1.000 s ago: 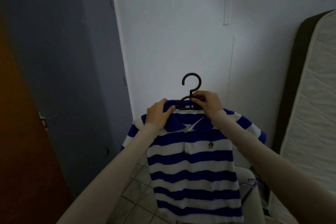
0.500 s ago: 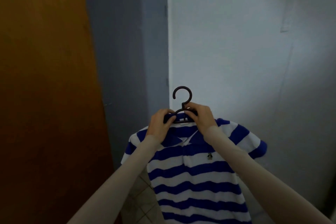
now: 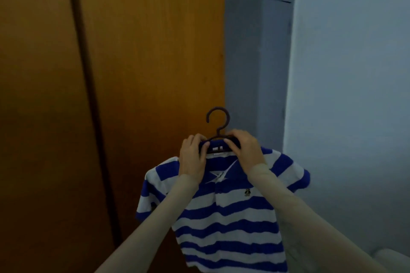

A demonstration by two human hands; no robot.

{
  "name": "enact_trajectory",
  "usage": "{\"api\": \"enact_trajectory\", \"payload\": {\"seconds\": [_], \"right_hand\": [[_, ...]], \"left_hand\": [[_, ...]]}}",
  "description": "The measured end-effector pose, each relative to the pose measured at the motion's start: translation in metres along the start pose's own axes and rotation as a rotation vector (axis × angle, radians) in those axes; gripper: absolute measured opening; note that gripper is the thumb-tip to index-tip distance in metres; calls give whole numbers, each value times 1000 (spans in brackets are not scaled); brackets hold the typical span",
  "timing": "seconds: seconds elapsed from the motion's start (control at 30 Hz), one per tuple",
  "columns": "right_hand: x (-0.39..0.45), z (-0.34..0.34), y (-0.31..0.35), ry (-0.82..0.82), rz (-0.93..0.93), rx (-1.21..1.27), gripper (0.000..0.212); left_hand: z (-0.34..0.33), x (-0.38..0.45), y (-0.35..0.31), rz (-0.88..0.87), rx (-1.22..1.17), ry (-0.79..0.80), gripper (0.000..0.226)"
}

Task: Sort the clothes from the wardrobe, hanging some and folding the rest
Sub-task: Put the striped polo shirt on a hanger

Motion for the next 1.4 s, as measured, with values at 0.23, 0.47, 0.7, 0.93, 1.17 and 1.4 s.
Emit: {"api": "enact_trajectory", "payload": {"seconds": [0.23,0.47,0.7,0.93,1.17,1.4], "right_hand": [[15,-73,155,-118,146,57,22],[18,-139,289,-145,279,82,33],[32,-184,391,-246,357,155,31],[77,-216,452,-361,395,159,31],[151,-222,505,-499,472,192,23],[227,-198,560,-630,504,96,19]], "left_hand": [[161,-19,61,23,129,-129,14],[307,-45,110,81,296,-238,12],[405,-54,145,130,495,-291,16],[464,-25,174,124,748,-346,17],[515,33,175,99,1191,-394,25],[570,101,166,-7,1358,-479,20]]}}
Point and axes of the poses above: each hand's wrist, its own x-axis towards the middle knuckle, its own z-axis out of the back of the hand, y = z × x, the point moved 4 cm from there along x, towards the middle knuckle, and after that the axes turned 9 degrees about -x, right-handed, at the moved point
